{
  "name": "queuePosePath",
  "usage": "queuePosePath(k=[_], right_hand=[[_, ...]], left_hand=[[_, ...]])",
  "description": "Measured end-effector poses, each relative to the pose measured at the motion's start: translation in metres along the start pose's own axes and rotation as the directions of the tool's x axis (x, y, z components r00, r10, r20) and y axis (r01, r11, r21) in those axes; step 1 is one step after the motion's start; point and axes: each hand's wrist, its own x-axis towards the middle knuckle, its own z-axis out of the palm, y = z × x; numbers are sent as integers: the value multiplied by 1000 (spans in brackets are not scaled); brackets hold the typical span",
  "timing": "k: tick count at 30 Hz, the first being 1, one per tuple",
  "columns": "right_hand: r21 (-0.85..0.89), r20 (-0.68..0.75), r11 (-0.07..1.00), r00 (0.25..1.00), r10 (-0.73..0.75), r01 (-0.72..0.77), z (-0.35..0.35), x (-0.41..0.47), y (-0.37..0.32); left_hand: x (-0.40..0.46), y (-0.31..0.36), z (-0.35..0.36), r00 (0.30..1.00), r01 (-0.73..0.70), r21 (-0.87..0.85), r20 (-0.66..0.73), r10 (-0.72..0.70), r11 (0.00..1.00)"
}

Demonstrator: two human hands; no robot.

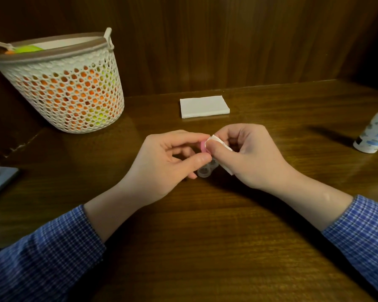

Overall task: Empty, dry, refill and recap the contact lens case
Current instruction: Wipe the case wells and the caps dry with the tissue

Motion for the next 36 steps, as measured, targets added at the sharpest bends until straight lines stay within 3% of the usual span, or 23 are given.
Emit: queuePosePath(k=[4, 8, 12, 16, 21, 25, 28, 36], right_hand=[[35, 46, 999, 998, 32, -34, -1, 1, -1], [204, 34, 965, 986, 160, -164, -8, 7, 1], [418, 33, 825, 914, 404, -380, -22, 14, 4], [526, 20, 716, 848, 529, -459, -32, 21, 12], [310, -125, 759, 767, 630, -573, -30, 34, 30], [-104, -97, 830, 836, 540, -548, -30, 45, 38], [-353, -42, 803, 866, 499, -480, -29, 56, 40], [-535, 91, 785, 902, 422, -313, -25, 70, 49]], left_hand=[[1, -2, -1, 1000, 12, -7, -5, -12, 1000], [1, -3, -10, 999, 14, -32, -39, -15, 999], [-6, -12, -23, 996, 64, 90, -61, -58, 994], [-14, -20, -25, 981, 193, 240, -39, -189, 951], [-13, -17, -26, 985, 141, 516, 8, -170, 845], [-12, -16, -28, 985, 149, 550, -9, -173, 822], [-11, -17, -30, 975, 196, 536, -21, -219, 821], [-11, -16, -38, 956, 229, 591, 12, -292, 774]])
